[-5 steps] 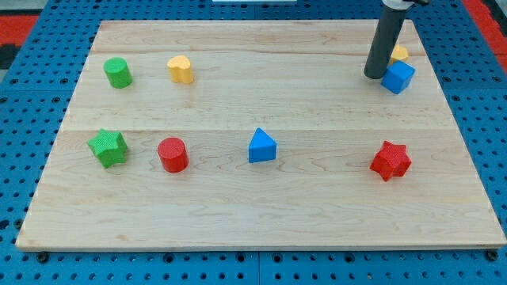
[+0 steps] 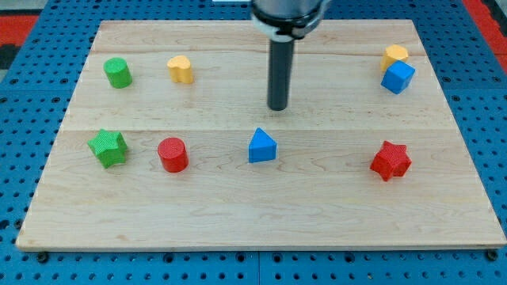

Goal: Move the blue triangle parallel below the blue cube

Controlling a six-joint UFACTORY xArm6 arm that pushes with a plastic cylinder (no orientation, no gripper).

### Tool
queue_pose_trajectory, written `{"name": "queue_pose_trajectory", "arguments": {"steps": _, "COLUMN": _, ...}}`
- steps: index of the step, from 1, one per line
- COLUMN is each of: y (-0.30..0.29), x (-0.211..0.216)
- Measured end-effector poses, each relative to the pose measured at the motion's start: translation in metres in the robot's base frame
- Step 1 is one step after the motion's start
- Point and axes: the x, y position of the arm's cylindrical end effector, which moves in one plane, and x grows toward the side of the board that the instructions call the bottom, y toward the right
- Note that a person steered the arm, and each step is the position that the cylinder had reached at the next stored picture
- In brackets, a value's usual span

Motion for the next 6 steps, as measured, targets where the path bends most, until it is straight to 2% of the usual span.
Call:
{"name": "queue_pose_trajectory", "arguments": {"steps": 2, "y": -0.055, "x": 0.019}}
{"name": "queue_pose_trajectory", "arguments": {"steps": 3, "y": -0.055, "x": 0.049}}
{"name": "queue_pose_trajectory", "arguments": {"steps": 4, "y": -0.050, "x": 0.061}}
{"name": "queue_pose_trajectory", "arguments": {"steps": 5, "y": -0.025, "x": 0.086}}
{"name": "queue_pose_trajectory", "arguments": {"steps": 6, "y": 0.016, "x": 0.089}}
